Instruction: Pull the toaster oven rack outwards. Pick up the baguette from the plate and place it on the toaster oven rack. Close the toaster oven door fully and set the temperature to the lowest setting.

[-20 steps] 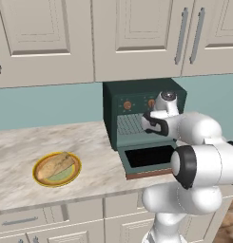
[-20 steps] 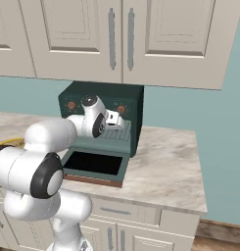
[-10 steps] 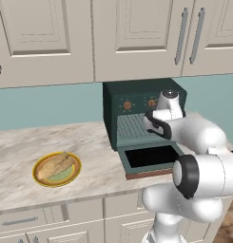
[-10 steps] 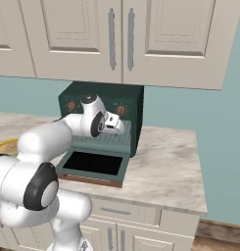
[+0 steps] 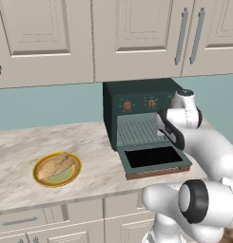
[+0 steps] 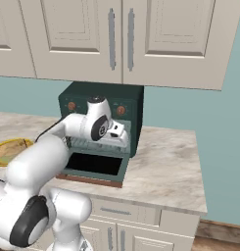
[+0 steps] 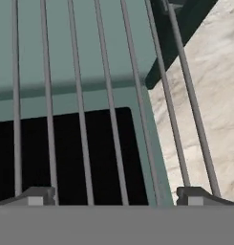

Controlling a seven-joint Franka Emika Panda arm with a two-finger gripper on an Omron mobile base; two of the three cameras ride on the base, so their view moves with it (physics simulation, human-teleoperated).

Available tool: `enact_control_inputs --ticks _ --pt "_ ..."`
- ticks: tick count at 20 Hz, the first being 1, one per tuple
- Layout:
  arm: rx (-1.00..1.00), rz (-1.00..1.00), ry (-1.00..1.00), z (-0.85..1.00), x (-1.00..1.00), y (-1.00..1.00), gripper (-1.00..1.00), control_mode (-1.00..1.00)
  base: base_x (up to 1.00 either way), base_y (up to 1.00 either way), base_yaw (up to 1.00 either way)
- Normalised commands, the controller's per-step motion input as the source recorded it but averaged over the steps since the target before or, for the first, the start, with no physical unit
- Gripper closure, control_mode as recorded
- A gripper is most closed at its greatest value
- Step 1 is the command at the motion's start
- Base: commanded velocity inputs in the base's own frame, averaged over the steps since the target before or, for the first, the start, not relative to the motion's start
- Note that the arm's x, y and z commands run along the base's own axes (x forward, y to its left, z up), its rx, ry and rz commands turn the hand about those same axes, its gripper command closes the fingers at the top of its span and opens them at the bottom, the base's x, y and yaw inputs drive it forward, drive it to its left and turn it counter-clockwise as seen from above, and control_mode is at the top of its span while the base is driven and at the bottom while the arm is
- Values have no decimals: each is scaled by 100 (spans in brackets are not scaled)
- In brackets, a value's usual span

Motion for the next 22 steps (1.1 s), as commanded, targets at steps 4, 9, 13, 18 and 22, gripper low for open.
enact_control_inputs --ticks 4,9,13,18,22 --pt "0 0 21 -31 -100 -35 -100 -100 0 0 0" --pt "0 0 1 62 -92 1 -100 -100 0 0 0" --pt "-4 0 1 56 -61 73 -100 -100 0 0 0" --pt "-8 0 5 25 -36 100 -100 -100 0 0 0" --pt "-12 -9 8 33 -39 100 -100 -100 0 0 0"
